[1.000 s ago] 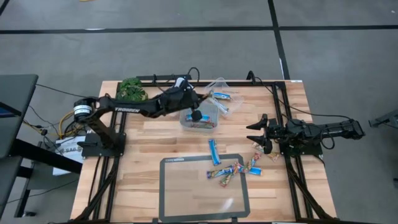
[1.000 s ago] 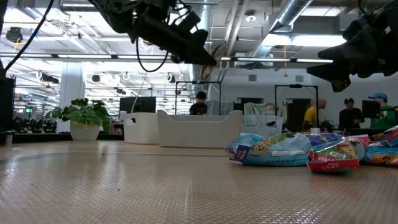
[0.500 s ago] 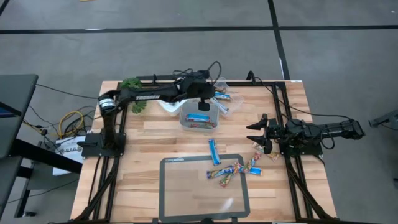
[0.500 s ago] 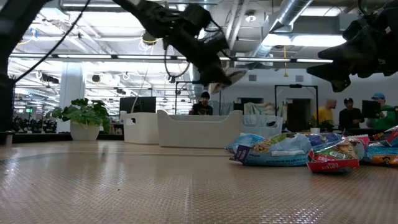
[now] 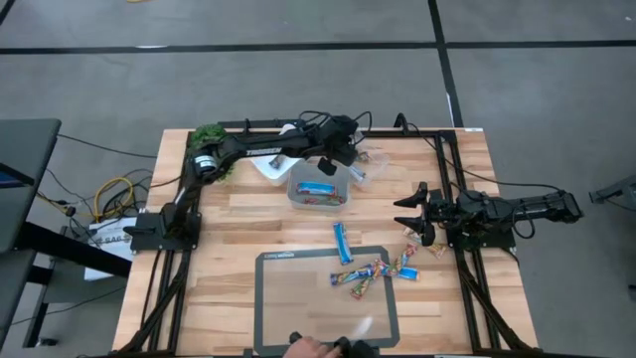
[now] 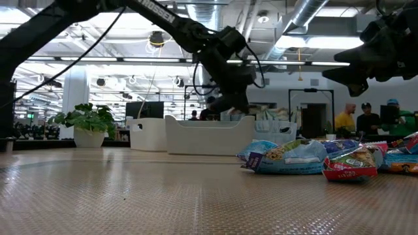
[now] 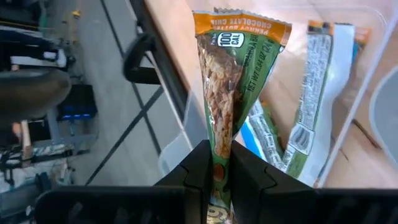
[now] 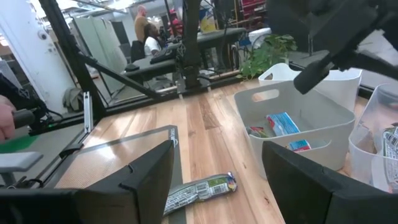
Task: Pick and place Granola Bars by type
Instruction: Put the yellow granola bar into the transparent bin
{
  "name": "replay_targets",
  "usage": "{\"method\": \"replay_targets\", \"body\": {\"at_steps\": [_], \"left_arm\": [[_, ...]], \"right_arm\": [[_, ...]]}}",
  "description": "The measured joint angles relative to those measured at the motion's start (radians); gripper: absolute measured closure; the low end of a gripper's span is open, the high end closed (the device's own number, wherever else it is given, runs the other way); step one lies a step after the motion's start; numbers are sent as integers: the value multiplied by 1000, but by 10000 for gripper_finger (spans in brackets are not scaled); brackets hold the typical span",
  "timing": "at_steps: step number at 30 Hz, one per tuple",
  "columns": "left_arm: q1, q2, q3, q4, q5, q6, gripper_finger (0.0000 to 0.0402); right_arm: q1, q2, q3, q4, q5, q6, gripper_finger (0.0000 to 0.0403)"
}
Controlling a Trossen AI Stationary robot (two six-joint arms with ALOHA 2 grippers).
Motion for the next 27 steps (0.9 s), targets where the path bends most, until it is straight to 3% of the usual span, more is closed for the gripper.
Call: {"method": "replay_targets", "body": {"at_steps": [10, 22, 27], "left_arm": [[3, 26, 21, -10, 62, 18, 351], [3, 26, 21, -7, 76, -59, 256], [3, 26, 21, -7, 76, -64, 235]], "right_arm": [[0, 0, 0, 0, 0, 0, 163], [0, 0, 0, 0, 0, 0, 163], [0, 0, 0, 0, 0, 0, 163]]}}
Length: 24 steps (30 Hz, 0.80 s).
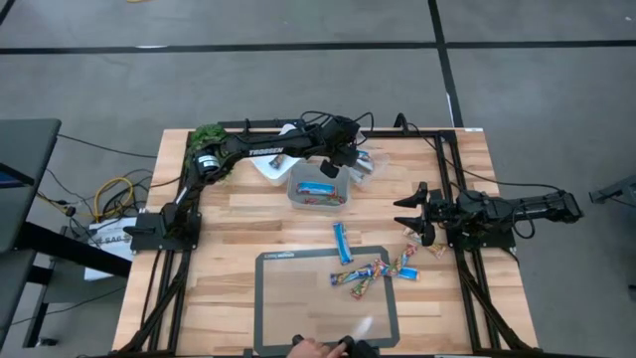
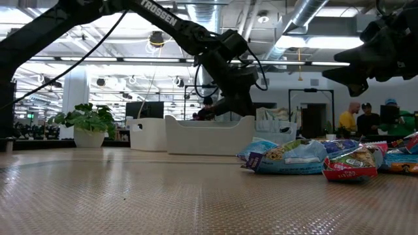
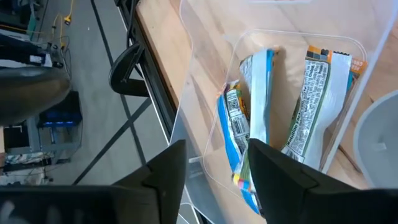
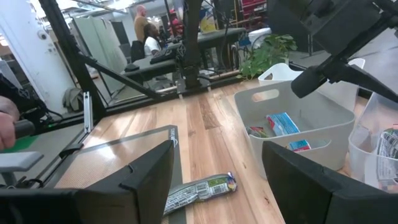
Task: Pick and place Granola Bars by type
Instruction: Put the yellow granola bar into the transparent bin
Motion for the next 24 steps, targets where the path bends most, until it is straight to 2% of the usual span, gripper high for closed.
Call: {"method": "replay_targets", "body": {"at_steps": [9, 14, 19, 24], "left_arm": [[-6, -17, -1, -7, 3, -86, 232], [-18, -73, -29, -79, 78, -183, 232], [-29, -187, -187, -55, 110, -253, 232], [-31, -334, -418, 51, 113, -352, 232]], "right_arm": [[0, 0, 0, 0, 0, 0, 163], [0, 0, 0, 0, 1, 0, 163], [0, 0, 0, 0, 0, 0, 163], [0, 0, 0, 0, 0, 0, 163]]}}
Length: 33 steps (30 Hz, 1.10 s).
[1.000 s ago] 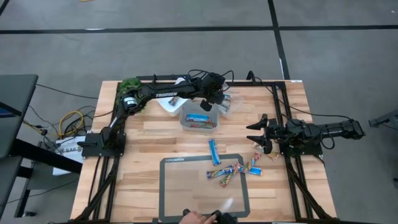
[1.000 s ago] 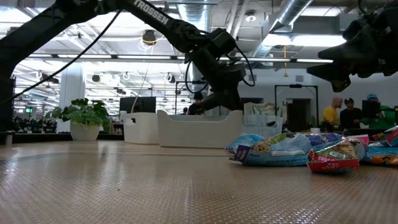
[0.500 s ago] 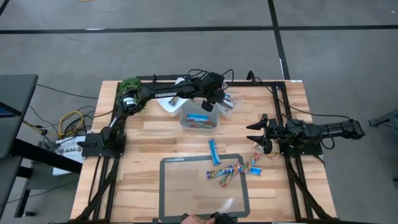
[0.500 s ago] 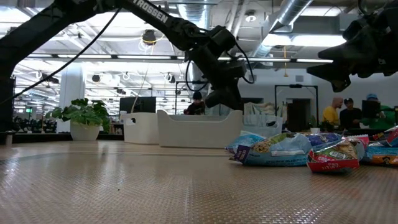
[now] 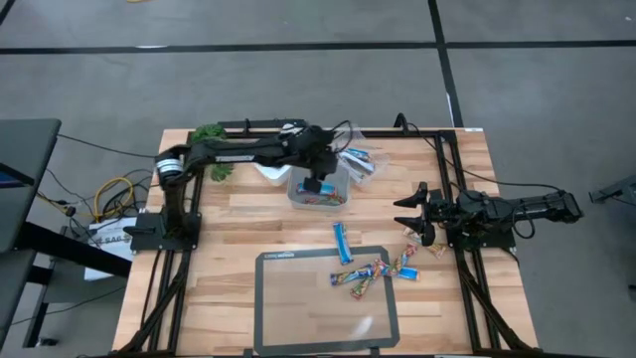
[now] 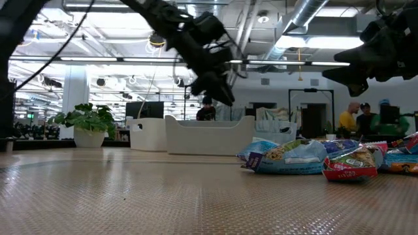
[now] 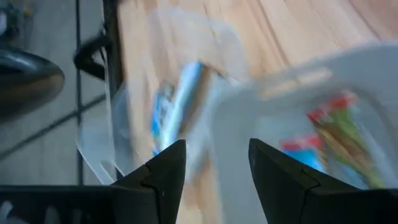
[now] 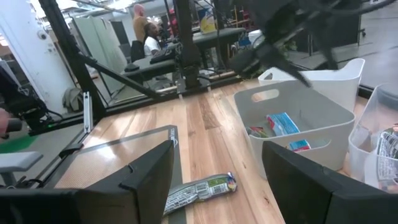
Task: Pick and place Granola Bars by type
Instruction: Put the yellow granola bar into the transparent bin
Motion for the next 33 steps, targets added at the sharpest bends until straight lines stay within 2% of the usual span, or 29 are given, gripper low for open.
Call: {"method": "replay_targets", "body": {"at_steps": [4, 10, 23, 33], "left_arm": [[1, -125, -193, 83, -2, -84, 232], [4, -296, -406, 97, -3, -196, 232], [24, -567, -725, 140, -9, -287, 232], [34, -756, -943, 252, -2, -375, 232]], "right_arm": [[0, 0, 0, 0, 0, 0, 163], [0, 0, 0, 0, 0, 0, 163], [0, 0, 0, 0, 0, 0, 163], [0, 0, 0, 0, 0, 0, 163]]}}
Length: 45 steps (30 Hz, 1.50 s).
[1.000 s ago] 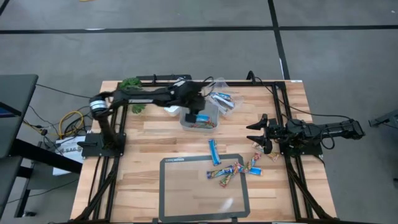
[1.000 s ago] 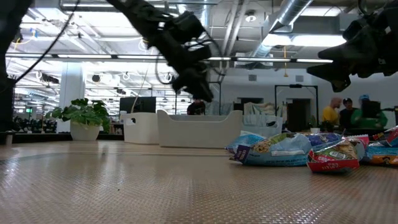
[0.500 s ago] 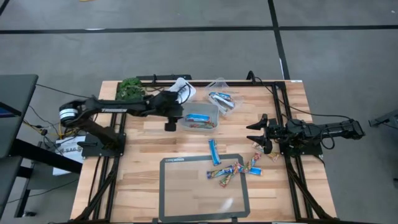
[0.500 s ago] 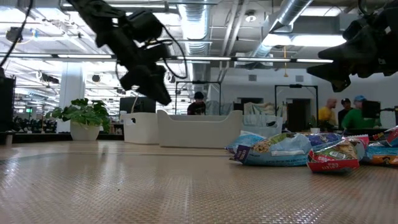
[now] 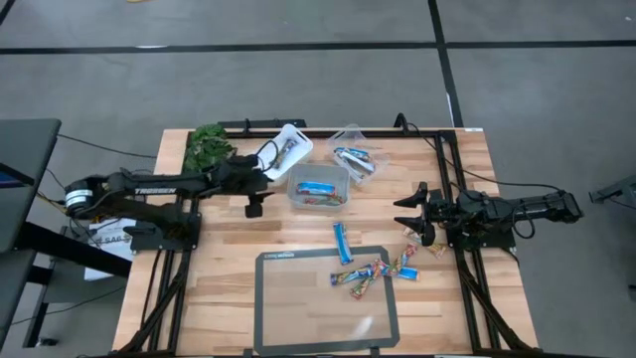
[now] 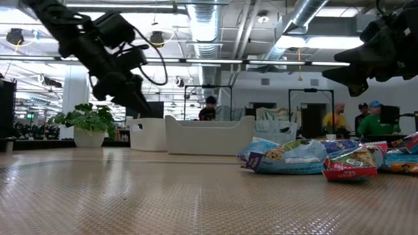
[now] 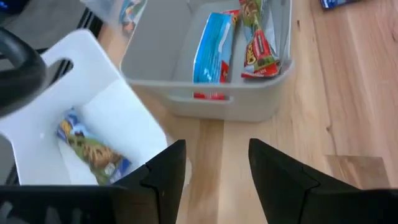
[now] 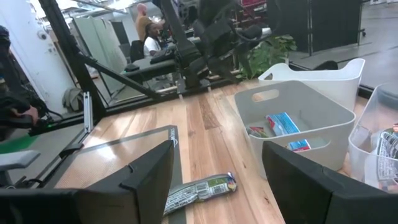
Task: Pick and place Granola Bars by type
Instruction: Put the yellow granola bar into the transparent bin
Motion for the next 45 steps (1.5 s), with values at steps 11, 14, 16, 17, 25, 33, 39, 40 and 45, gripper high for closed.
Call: {"method": "replay_targets", "body": {"at_steps": [11, 14, 16, 17, 25, 33, 39, 40, 45], "left_arm": [[0, -167, -201, 82, 5, -151, 232], [-1, -216, -263, 127, 42, -193, 233], [-5, -244, -301, 162, 51, -225, 233], [-8, -261, -320, 169, 51, -238, 233], [-19, -408, -449, 263, 47, -296, 233], [-24, -583, -474, 219, 44, -310, 233], [-34, -753, -474, 145, 35, -307, 233], [-37, -784, -474, 118, 27, -307, 233], [-67, -909, -475, 60, -30, -322, 233]], "right_arm": [[0, 0, 0, 0, 0, 0, 163], [0, 0, 0, 0, 0, 0, 163], [0, 0, 0, 0, 0, 0, 163], [0, 0, 0, 0, 0, 0, 163], [0, 0, 0, 0, 0, 0, 163], [0, 0, 0, 0, 0, 0, 163], [0, 0, 0, 0, 0, 0, 163], [0, 0, 0, 0, 0, 0, 163], [0, 0, 0, 0, 0, 0, 163]]}}
